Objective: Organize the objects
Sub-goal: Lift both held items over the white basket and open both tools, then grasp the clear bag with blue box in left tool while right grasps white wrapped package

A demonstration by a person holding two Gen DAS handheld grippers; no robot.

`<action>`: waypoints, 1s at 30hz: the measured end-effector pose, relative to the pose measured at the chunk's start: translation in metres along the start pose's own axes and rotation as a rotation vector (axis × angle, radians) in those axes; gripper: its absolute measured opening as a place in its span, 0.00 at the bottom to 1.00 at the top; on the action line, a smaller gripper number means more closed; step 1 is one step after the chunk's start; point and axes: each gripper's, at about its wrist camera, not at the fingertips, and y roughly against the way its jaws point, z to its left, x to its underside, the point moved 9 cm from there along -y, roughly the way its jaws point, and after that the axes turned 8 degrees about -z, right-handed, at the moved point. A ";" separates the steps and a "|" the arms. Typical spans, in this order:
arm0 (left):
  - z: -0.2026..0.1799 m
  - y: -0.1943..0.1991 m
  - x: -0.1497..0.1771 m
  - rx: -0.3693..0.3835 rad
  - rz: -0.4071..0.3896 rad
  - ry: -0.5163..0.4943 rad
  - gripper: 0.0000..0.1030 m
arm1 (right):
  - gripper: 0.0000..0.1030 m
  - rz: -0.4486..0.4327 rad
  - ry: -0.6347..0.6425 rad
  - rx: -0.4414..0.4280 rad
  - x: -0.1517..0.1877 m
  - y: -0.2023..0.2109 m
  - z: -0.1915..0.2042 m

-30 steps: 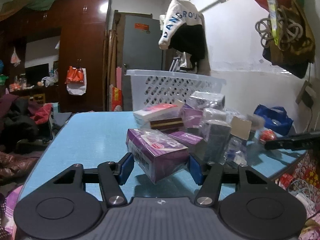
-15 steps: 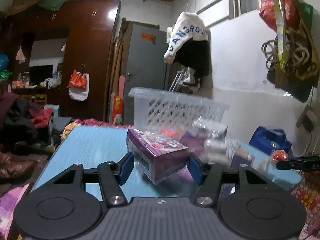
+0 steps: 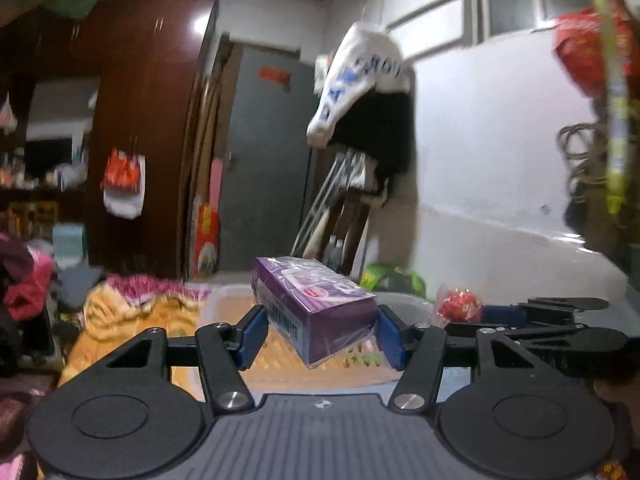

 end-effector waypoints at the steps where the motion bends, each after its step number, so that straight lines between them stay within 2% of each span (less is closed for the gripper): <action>1: 0.001 -0.010 0.002 -0.005 0.012 0.011 0.61 | 0.48 0.001 0.000 0.002 0.000 -0.006 0.000; 2: 0.004 -0.017 0.005 -0.008 0.020 0.022 0.62 | 0.51 0.005 0.006 -0.002 0.000 -0.010 0.000; 3: 0.007 -0.023 0.009 -0.023 0.033 0.035 0.65 | 0.68 0.010 0.015 -0.009 0.002 -0.010 0.000; 4: 0.010 -0.023 0.012 -0.036 0.042 0.039 0.80 | 0.86 0.005 0.025 -0.006 0.003 -0.007 0.000; 5: 0.012 -0.021 0.014 -0.056 0.042 0.033 0.91 | 0.90 -0.017 0.036 0.008 0.002 -0.002 -0.002; 7: 0.015 -0.006 0.015 -0.081 0.017 0.015 0.93 | 0.95 -0.043 0.038 0.013 0.004 0.020 -0.005; 9: 0.014 0.025 0.018 -0.061 -0.023 0.012 0.93 | 1.00 -0.066 -0.002 -0.003 0.012 0.049 -0.008; 11: 0.012 0.061 0.026 -0.044 -0.058 0.037 0.93 | 1.00 -0.076 -0.057 -0.046 0.034 0.082 -0.011; 13: 0.006 0.100 0.050 -0.026 -0.069 0.054 0.93 | 1.00 -0.049 -0.095 -0.050 0.065 0.107 -0.014; 15: -0.006 0.135 0.085 -0.005 -0.067 0.004 0.93 | 1.00 -0.017 -0.126 -0.006 0.104 0.131 -0.017; 18: -0.027 0.166 0.133 -0.004 -0.035 -0.050 0.91 | 1.00 -0.011 -0.179 0.039 0.138 0.154 -0.013; 19: -0.033 0.176 0.147 0.001 -0.015 -0.046 0.88 | 1.00 -0.006 -0.199 0.037 0.147 0.159 -0.009; 22: -0.048 0.194 0.156 0.044 -0.018 -0.019 0.86 | 1.00 0.013 -0.171 0.029 0.160 0.165 0.005; 25: -0.070 0.200 0.154 0.060 -0.046 -0.083 0.86 | 1.00 0.030 -0.126 0.041 0.161 0.158 0.008; 27: -0.081 0.195 0.163 0.101 -0.023 -0.110 0.86 | 1.00 0.044 -0.131 0.050 0.164 0.151 0.005; 30: -0.085 0.186 0.178 0.109 0.016 -0.111 0.81 | 1.00 0.045 -0.142 0.058 0.172 0.150 0.005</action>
